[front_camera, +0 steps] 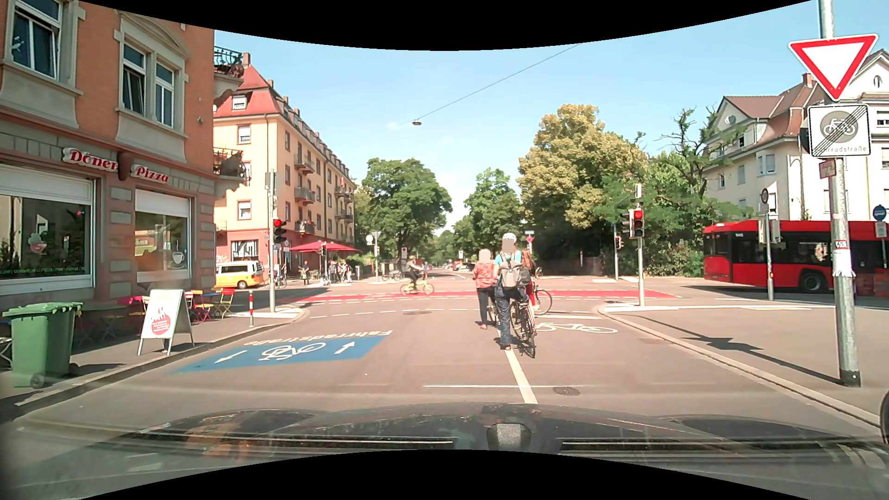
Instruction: Follow the waypoints while adhering to traffic rules and regulations
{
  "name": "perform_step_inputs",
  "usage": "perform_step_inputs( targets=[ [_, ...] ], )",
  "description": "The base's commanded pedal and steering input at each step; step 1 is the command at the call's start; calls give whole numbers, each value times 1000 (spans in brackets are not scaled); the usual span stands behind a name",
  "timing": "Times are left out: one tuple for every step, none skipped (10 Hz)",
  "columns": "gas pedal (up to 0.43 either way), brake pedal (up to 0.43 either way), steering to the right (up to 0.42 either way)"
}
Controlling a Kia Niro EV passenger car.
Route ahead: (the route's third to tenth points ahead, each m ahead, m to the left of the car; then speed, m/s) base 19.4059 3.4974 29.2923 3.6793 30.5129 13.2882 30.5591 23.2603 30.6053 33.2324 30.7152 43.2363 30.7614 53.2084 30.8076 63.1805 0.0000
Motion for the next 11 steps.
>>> perform_step_inputs(
  targets=[
    [0,287,8],
    [0,287,8],
    [0,287,8],
    [0,287,8],
    [0,287,8],
    [0,287,8],
    [0,287,8],
    [0,287,8],
    [0,287,8],
    [0,287,8],
    [0,287,8]
  ],
)
